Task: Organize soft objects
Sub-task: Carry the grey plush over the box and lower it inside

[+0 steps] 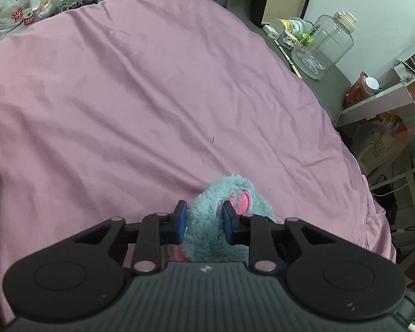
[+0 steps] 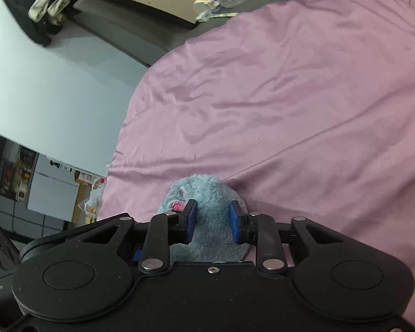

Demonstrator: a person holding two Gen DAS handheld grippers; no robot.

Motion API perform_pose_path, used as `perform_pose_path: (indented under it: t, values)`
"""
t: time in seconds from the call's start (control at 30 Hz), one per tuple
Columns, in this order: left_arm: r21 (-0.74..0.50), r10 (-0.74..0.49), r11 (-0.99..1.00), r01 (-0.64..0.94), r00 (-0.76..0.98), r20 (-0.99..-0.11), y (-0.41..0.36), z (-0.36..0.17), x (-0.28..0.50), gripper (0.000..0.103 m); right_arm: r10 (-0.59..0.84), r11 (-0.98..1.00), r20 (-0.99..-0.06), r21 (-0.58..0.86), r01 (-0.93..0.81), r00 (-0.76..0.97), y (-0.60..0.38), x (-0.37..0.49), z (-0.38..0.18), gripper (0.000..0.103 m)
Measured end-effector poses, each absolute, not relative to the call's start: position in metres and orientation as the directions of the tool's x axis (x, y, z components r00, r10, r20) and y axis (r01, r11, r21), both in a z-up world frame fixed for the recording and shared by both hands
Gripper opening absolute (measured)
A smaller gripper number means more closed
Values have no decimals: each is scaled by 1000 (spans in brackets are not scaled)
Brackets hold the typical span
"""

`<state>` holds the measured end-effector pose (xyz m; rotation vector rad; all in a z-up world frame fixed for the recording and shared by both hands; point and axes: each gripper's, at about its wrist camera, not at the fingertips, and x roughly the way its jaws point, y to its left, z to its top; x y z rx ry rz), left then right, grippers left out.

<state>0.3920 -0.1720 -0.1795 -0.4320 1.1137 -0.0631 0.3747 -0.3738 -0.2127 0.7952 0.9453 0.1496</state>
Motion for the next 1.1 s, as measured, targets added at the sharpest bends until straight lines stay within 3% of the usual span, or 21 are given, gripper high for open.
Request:
perform_pose_path:
  t: [1.1]
  values:
    - [-394, -263, 906, -154, 524, -810, -93, -93, 270, 24, 456, 789, -625, 613, 36, 634, -282, 264, -113, 20]
